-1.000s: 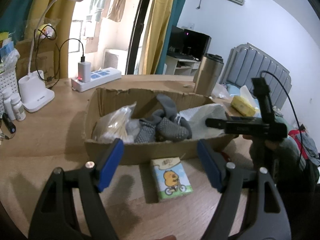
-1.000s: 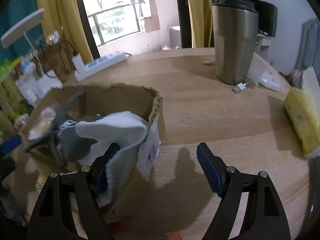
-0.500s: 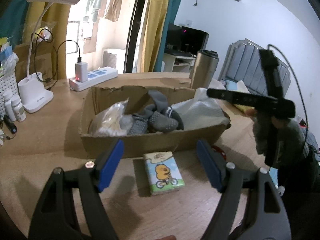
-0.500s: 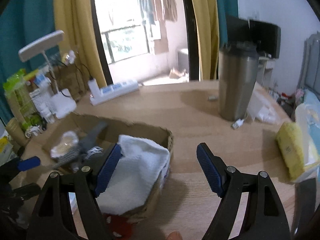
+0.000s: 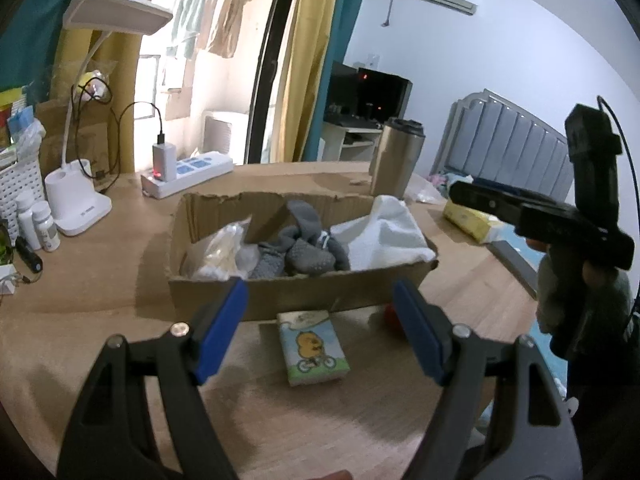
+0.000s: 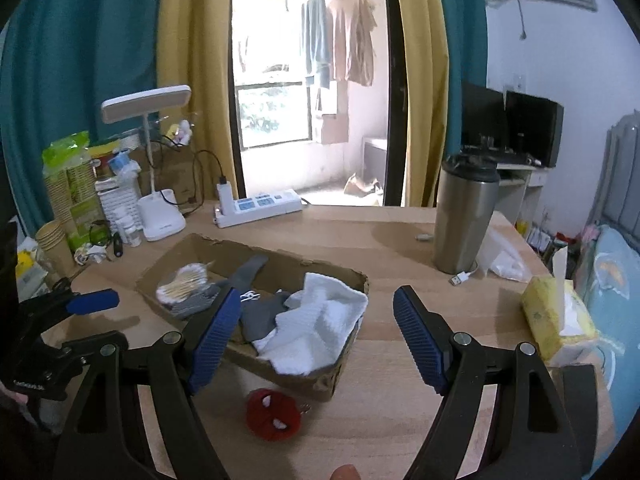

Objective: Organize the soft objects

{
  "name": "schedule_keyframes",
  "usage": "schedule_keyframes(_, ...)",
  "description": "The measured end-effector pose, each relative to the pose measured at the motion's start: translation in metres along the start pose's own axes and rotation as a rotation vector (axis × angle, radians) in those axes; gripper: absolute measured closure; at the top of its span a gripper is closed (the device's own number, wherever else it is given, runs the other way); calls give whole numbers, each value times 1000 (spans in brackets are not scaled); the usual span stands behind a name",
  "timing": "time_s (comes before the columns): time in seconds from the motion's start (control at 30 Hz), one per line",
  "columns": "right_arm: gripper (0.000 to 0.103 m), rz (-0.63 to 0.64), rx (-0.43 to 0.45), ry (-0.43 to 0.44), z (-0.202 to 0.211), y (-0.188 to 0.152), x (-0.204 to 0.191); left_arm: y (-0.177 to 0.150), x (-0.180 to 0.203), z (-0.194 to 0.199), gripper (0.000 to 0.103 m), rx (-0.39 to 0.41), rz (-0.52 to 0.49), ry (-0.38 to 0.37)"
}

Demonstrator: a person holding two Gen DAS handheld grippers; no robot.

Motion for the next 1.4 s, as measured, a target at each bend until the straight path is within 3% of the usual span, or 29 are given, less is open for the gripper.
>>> schedule_keyframes(0.23, 21, 18, 19, 12, 17, -15, -12, -6, 11, 7, 26, 14, 4, 25)
schedule_keyframes(0.47, 21, 18, -25, 30, 12, -37, -12, -16, 18, -1, 26, -5, 6, 39)
schedule_keyframes(0.97, 21, -27, -192, 101, -36, -92, -18, -46, 13, -39, 26, -158, 8, 64)
schedule_keyframes(1.4, 23, -54, -290, 148, -60, -109, -22, -58, 9, -70, 26, -247, -8, 80)
Point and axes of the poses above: each gripper's, at about its wrist camera, not at the fingertips, and z roughly against the way its jaws point, x to its right, y to its top, the point moved 9 cm from there along -z, roughly the way its jaws point, and after that the axes turned 3 degrees about -z, right-handed, at the moved point
